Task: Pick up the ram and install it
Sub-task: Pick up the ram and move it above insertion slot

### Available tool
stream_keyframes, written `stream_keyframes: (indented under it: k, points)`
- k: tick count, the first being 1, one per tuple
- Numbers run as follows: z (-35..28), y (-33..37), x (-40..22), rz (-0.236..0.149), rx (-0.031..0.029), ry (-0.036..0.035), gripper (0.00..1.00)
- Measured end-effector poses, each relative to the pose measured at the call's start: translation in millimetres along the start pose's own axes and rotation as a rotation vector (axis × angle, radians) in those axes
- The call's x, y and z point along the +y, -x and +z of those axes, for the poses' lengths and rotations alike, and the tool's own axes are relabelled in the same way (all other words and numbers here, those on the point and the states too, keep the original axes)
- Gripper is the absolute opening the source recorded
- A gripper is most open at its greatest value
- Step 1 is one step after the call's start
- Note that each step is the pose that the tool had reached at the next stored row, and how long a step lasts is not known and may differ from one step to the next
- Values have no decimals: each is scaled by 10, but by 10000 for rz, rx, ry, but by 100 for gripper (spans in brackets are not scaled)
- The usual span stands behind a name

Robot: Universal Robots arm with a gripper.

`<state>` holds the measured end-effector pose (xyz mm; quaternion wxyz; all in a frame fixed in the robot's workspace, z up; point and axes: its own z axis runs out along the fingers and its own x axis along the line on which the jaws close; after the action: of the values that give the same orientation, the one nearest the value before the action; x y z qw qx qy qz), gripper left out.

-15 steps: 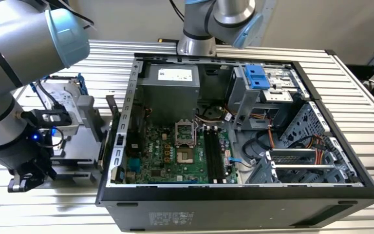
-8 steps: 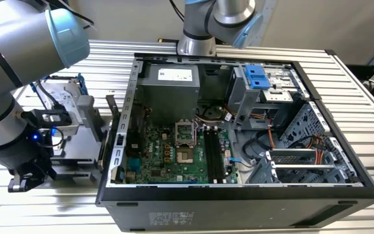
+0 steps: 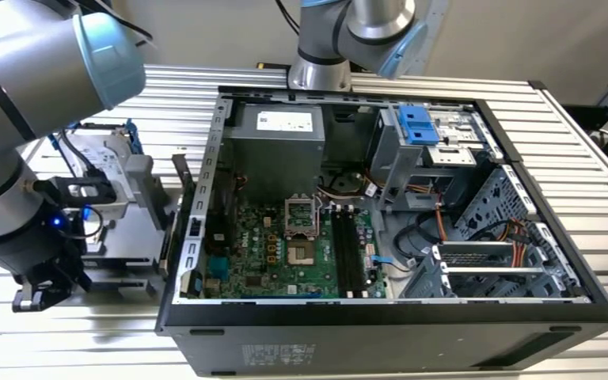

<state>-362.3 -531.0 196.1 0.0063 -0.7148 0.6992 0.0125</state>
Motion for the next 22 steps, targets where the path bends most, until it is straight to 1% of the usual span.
stream_keyframes:
  k: [14,22]
  points:
    - [-157,4,1,0,0,-1,0]
    - [-212,6,1,0,-1,-2,0]
